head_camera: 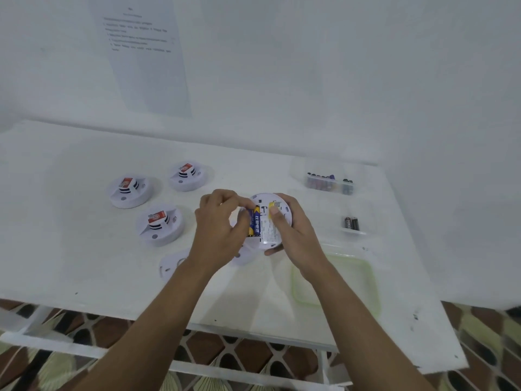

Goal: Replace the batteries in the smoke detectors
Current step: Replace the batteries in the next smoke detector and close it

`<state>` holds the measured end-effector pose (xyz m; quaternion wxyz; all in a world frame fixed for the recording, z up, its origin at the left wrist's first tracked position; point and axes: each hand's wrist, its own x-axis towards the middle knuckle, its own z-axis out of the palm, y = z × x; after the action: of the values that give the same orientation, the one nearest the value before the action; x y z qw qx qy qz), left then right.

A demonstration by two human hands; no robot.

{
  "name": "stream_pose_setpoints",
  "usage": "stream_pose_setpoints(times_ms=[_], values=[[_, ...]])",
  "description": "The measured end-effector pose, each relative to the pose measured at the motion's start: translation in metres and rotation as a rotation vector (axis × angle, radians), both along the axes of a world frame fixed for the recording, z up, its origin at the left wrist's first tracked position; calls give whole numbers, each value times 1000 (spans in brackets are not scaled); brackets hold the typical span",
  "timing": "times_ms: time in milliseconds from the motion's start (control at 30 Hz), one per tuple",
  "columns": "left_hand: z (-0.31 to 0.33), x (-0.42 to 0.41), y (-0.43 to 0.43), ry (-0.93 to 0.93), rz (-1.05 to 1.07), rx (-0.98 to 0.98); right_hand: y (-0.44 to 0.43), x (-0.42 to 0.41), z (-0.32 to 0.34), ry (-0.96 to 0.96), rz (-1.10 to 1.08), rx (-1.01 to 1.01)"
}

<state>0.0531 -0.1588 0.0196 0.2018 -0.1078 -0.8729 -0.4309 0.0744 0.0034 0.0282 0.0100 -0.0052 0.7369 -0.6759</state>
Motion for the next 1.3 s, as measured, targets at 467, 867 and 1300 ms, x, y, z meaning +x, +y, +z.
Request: stream_pose_setpoints(times_ms=[467, 867, 1300], values=[[22, -28, 94, -130, -284, 51, 85, -9, 15, 30, -153, 83], [19, -55, 160, -31, -348, 60, 151, -26, 16, 34, -194, 81], [22, -72, 199, -195, -284, 350, 193, -54, 6, 107, -334, 220]])
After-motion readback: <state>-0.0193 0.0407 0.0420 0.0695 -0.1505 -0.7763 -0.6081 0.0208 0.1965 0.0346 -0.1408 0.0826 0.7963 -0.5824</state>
